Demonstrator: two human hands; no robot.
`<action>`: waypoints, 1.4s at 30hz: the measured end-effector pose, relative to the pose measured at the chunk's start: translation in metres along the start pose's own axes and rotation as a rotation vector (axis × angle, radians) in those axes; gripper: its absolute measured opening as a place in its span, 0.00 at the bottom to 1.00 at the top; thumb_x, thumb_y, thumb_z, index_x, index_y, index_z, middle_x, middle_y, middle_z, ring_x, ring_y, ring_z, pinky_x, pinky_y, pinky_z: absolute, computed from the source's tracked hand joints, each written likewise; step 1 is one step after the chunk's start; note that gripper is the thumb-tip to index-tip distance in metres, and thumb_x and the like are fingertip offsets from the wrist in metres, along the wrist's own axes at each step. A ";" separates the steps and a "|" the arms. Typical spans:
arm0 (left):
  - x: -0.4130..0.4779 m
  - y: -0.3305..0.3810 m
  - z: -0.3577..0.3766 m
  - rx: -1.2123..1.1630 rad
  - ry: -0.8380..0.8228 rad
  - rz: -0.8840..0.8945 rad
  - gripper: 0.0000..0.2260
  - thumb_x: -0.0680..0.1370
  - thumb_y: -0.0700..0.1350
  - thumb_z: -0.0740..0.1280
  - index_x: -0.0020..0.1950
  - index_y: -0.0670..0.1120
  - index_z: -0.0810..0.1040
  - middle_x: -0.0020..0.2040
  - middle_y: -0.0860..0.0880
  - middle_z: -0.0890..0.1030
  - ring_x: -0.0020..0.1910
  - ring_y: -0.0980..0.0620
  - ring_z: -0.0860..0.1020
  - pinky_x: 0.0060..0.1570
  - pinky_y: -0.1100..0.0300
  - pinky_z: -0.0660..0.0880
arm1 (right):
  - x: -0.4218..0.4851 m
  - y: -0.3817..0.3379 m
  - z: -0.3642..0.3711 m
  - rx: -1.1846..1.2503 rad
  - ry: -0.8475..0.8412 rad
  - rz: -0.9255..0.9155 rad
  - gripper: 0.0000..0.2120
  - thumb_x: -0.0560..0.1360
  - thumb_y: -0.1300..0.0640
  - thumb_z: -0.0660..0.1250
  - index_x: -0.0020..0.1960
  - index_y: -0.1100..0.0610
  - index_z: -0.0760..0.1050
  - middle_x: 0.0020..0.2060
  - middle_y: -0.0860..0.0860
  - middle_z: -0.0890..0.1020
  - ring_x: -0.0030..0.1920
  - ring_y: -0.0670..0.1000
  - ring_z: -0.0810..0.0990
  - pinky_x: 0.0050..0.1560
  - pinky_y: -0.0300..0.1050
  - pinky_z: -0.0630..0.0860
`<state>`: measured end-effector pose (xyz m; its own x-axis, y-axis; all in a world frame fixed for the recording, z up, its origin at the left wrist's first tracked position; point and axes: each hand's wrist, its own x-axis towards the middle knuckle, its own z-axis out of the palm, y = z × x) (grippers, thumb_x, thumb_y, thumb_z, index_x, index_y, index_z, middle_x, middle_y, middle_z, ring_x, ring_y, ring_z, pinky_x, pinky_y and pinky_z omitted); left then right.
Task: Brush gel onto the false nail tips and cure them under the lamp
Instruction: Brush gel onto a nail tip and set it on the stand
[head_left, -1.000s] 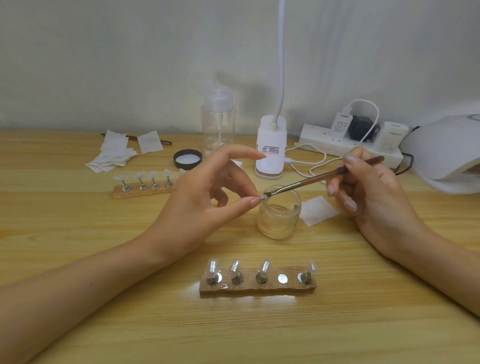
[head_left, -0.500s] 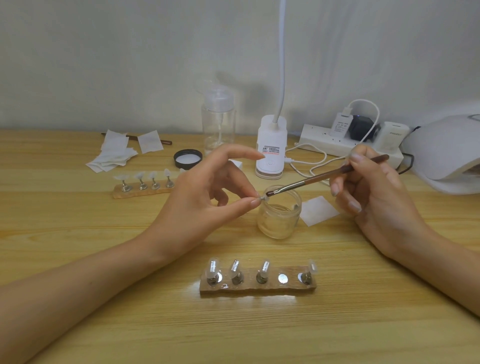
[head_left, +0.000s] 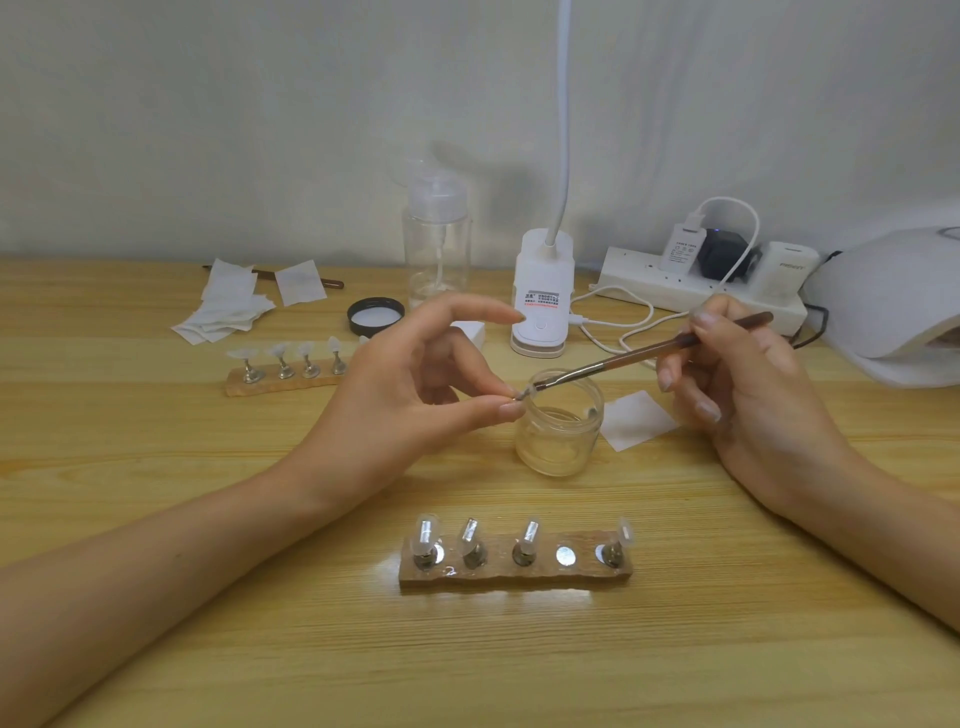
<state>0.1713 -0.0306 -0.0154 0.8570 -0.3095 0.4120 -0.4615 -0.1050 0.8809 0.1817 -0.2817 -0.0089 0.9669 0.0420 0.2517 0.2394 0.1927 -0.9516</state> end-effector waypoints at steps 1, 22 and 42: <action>0.000 0.000 0.000 -0.005 0.000 -0.004 0.24 0.70 0.44 0.76 0.65 0.50 0.77 0.39 0.47 0.84 0.47 0.48 0.85 0.49 0.40 0.79 | 0.000 0.000 0.000 0.015 -0.008 -0.013 0.11 0.82 0.56 0.57 0.40 0.52 0.66 0.28 0.52 0.79 0.21 0.45 0.63 0.24 0.34 0.64; -0.001 0.002 0.000 -0.044 -0.023 0.001 0.24 0.68 0.46 0.76 0.63 0.48 0.78 0.37 0.49 0.83 0.44 0.50 0.86 0.52 0.58 0.82 | -0.002 -0.001 0.000 0.000 -0.089 -0.078 0.10 0.82 0.55 0.57 0.41 0.52 0.66 0.29 0.51 0.80 0.22 0.45 0.64 0.25 0.33 0.65; -0.002 0.003 0.000 -0.075 -0.032 -0.012 0.24 0.69 0.45 0.77 0.63 0.48 0.77 0.37 0.49 0.83 0.42 0.48 0.87 0.49 0.62 0.80 | -0.004 -0.001 0.000 -0.028 -0.086 -0.106 0.08 0.79 0.55 0.57 0.42 0.55 0.65 0.28 0.53 0.80 0.21 0.46 0.64 0.25 0.34 0.66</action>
<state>0.1683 -0.0307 -0.0141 0.8543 -0.3386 0.3944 -0.4314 -0.0384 0.9013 0.1777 -0.2819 -0.0086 0.9250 0.1073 0.3645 0.3436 0.1733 -0.9230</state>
